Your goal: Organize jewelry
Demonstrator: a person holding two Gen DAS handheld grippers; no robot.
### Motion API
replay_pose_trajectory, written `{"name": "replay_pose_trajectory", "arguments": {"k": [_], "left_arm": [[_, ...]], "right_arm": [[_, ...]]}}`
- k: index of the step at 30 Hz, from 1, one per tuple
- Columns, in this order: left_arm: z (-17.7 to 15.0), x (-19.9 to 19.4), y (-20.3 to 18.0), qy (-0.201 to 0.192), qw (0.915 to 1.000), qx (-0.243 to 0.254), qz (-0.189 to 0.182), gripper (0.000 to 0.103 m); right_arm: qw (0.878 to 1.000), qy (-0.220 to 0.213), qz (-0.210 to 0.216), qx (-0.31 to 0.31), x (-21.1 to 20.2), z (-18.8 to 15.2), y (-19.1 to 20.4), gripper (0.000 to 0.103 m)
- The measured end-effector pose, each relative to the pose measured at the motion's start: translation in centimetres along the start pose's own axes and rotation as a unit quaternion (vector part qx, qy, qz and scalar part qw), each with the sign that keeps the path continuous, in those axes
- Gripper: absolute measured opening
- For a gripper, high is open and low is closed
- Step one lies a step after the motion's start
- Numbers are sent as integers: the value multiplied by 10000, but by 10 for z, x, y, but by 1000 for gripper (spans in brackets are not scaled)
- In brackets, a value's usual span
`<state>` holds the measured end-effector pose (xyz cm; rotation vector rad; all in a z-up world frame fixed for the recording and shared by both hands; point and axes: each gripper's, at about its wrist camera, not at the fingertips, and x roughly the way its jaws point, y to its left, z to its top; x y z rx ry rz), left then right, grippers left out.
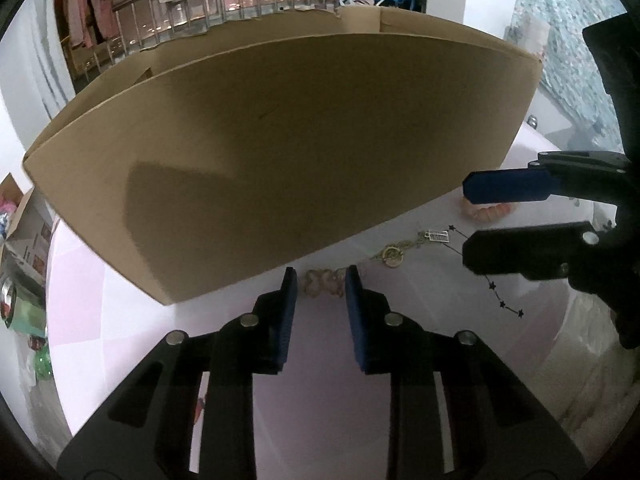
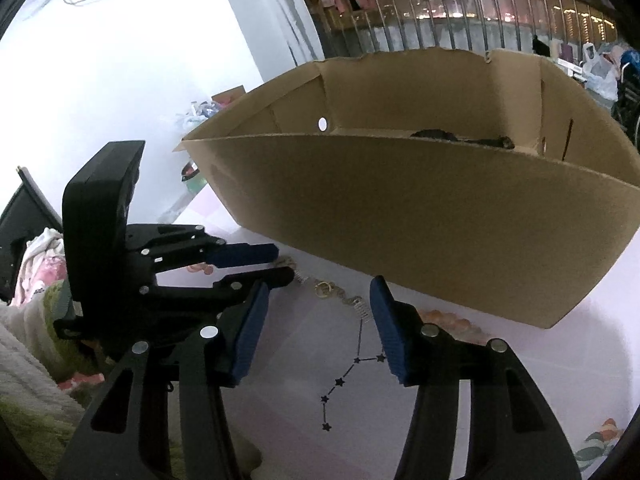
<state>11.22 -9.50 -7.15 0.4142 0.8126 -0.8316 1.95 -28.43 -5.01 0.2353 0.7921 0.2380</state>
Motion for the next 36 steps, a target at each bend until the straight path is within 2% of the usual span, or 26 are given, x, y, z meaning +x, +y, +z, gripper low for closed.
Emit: {"name": "replay_pose_trajectory", "arguments": {"k": [10,17,25,29,36], "left_arm": [[6,3,-5,73,9997,211,-80,15],[6,-1,-5,154,9998,112,19,15],[1,-8,-5,203,9996,-140,154,14],[-2,-11,-2,185,9992,-283,230,14],[-10,-17,5,-19,9981,-576,206,14]], "right_arm": [[9997,-24,75,249,2,0,-11,52],[9995,-38,111,296,4,3,-15,51],[9999,-137,4,85,0,5,-13,51],[9998,-43,-135,-108,2,3,-7,51],[9984,273,-402,-277,2,-2,0,41]]}}
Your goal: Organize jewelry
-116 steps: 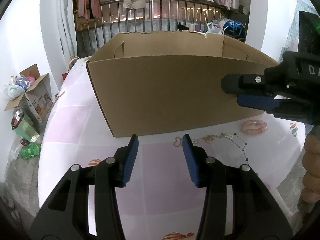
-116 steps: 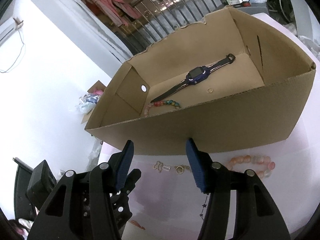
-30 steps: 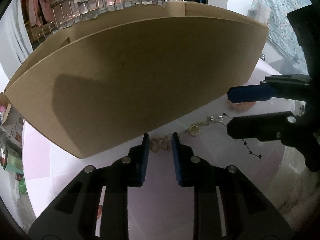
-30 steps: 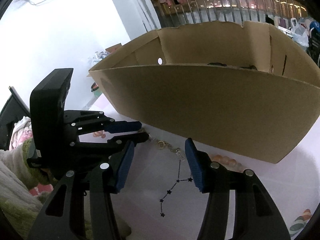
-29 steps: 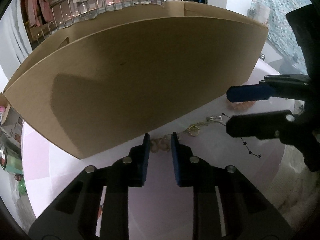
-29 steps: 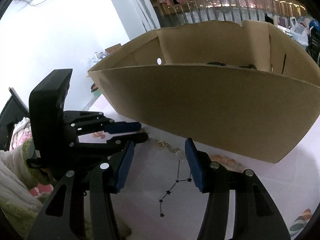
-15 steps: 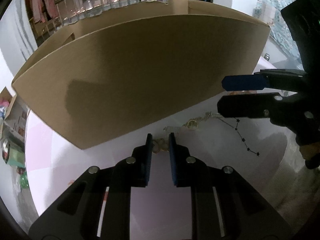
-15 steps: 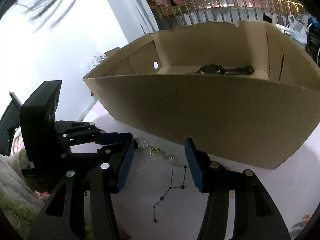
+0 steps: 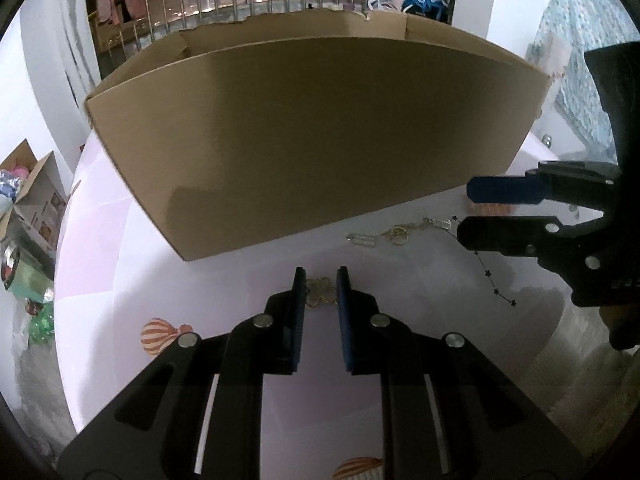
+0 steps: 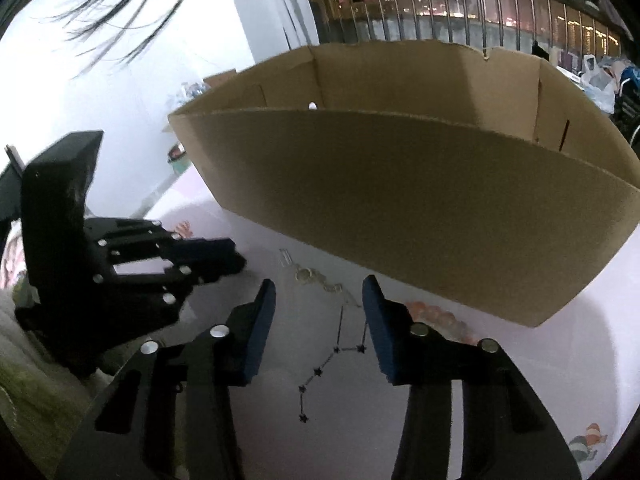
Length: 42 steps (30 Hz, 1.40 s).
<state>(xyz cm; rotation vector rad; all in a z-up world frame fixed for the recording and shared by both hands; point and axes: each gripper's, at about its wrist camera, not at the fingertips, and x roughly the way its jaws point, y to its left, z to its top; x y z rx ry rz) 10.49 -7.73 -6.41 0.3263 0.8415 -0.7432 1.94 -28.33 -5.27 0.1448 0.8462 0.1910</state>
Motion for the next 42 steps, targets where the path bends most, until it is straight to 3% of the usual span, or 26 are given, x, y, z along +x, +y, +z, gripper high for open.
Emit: {"name": "replay_pose_trajectory", "arguments": {"k": [8,13,17,24,36,40,42], "left_arm": [[-8,-9,15,-176,9996,-225,-82,14],[-11,-8,17,-144,9995,-238,-121,14],[-10,-7,18,-138,9995,-244,-137,14],[-8,-9,18,-156,9995,-277,-88,14],[-14,-36,4,-429,9987,-276,33,14],[-15,-38,3,-460,9986,-259,53,14],[-16,-38,5,-461,9985,-273,59,14]], "right_arm": [[9977,339,-396,-427,17,8,0,23],[9932,602,-514,-855,30,6,1,19],[9910,784,-367,-1017,36,9,2,8],[9928,805,-277,-846,36,11,-4,2],[9967,503,-263,-587,13,11,11,3],[9966,512,-303,-566,18,13,8,20],[9954,526,-358,-723,21,15,8,23]]}}
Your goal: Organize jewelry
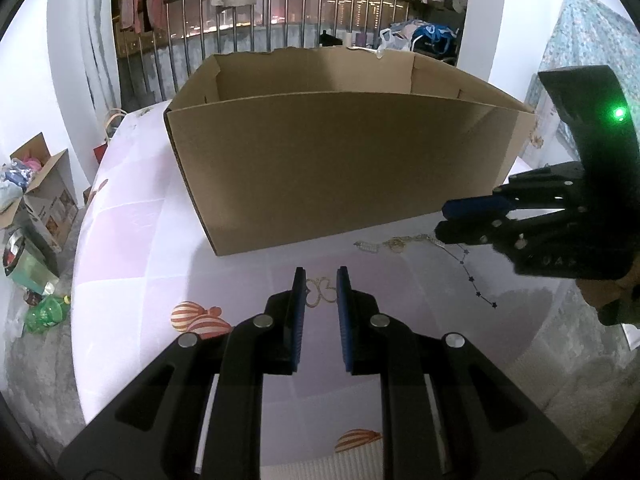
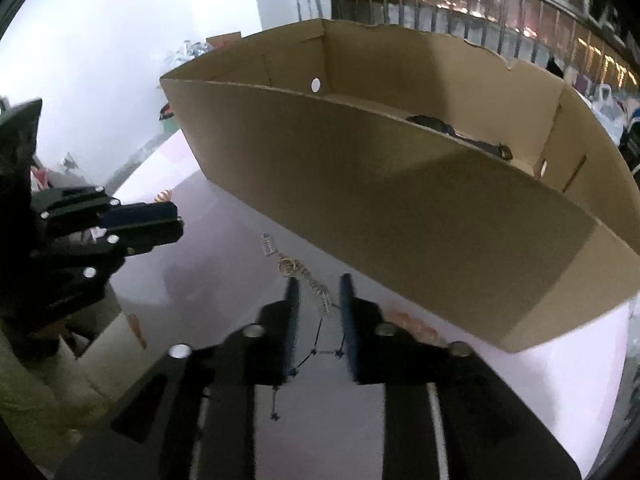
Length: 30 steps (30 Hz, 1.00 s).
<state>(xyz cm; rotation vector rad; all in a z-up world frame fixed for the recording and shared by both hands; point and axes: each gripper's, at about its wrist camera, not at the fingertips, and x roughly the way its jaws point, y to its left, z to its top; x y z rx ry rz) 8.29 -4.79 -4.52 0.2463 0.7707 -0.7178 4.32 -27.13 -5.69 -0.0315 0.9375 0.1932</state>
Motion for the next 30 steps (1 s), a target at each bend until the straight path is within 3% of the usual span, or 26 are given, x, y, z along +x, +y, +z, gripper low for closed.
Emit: {"name": "replay_pose_trajectory", "arguments": {"k": [4,5,6,7,16,21,30], "left_arm": [[1,3,3,26,10000,-45,-9,14],[1,4,3,32,10000,-51,-18,14],[1,6,4,38,10000,-53,-21,14],[1,7,4,50,10000,-55,-24,14],[-1,7,8,52,9999,-123,-23,14],[-3,-3,5,-66,9999,-110,21,14],[5,-48,-11,-576,9983,47,97,14]], "right_arm": [[9994,245,-68,-236,19,3,5,22],[9991,256,-79,-332,21,1,6,19],[9989,249,-89,-389,19,-4,6,9],[9988,293,-3,-401,20,-3,7,7],[9994,321,68,-48,8,-7,5,1],[9999,127,25,81,-7,-7,6,1],[9972,-716,50,189,-70,-2,12,1]]}}
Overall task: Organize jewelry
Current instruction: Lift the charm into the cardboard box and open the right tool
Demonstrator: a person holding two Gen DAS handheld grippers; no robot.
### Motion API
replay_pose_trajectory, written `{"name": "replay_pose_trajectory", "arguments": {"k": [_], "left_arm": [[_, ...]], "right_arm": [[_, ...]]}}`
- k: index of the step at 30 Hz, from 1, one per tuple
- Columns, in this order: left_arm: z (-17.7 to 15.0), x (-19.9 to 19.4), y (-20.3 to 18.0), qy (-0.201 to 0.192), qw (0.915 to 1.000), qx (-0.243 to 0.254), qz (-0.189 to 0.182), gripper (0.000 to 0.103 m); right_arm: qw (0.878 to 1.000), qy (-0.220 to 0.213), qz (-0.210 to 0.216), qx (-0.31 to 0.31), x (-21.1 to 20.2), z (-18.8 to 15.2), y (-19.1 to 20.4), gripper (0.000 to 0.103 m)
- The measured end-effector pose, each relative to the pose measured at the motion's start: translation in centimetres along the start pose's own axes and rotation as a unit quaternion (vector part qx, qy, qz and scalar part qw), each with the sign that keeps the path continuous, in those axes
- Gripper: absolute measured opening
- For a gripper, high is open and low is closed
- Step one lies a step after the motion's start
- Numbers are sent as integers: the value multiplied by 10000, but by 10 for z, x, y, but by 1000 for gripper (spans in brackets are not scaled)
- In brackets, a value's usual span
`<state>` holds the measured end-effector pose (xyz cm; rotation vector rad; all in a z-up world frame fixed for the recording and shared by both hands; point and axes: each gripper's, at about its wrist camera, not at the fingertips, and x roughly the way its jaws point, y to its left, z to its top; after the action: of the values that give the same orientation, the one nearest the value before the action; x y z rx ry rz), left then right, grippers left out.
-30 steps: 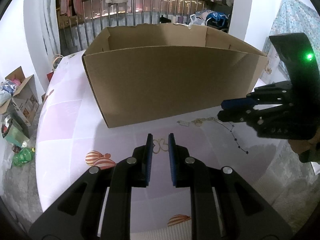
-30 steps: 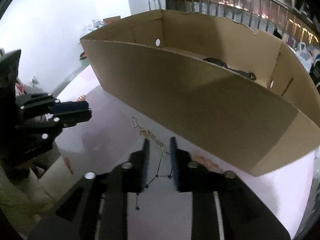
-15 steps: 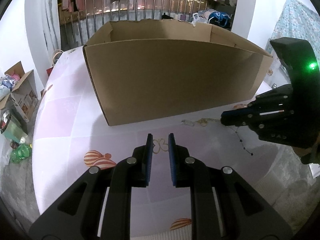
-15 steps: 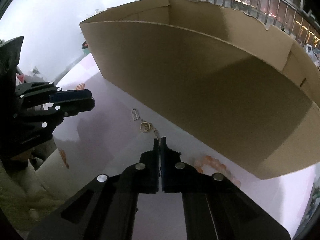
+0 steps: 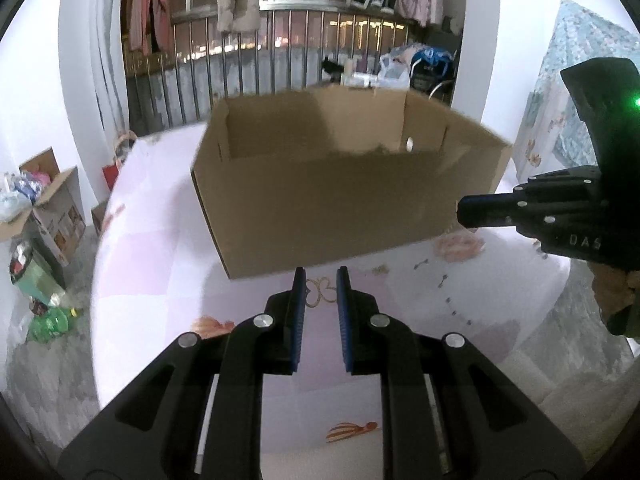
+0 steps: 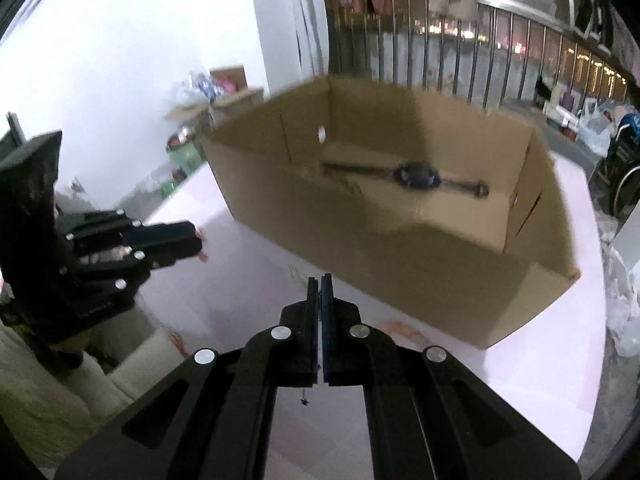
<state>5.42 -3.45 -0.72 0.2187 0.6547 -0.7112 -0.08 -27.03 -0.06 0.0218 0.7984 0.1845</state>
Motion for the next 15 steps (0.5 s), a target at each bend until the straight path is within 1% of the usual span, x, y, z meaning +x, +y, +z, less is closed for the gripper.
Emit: {"name": "replay_pose_trajectory", "arguments": {"k": [3,5,7,10,12,15], "left_arm": [[14,-21,-5,-320,9994,112,-7,14],[26,-34,-9,-556,9982,207,-53,14],[38,-41,-13,-722,9969,294,-80,14],[62,-44,-18,-934,9945,452,-145,14],[78,-37,-22,-956,9939,523,-191,14],[101,-14,-23,-796,9949,470,-397,14]], "right_arm": [[9989,-449,126,-14,-23,15,5,1],[9973,-698,204,-29,-37,22,0,1],[9951,-951,254,-46,-47,34,-2,1],[9921,-1215,321,-37,-56,52,-9,1],[9904,-1334,365,-5,-58,63,-18,1],[9909,-1266,433,160,-50,76,-38,1]]}}
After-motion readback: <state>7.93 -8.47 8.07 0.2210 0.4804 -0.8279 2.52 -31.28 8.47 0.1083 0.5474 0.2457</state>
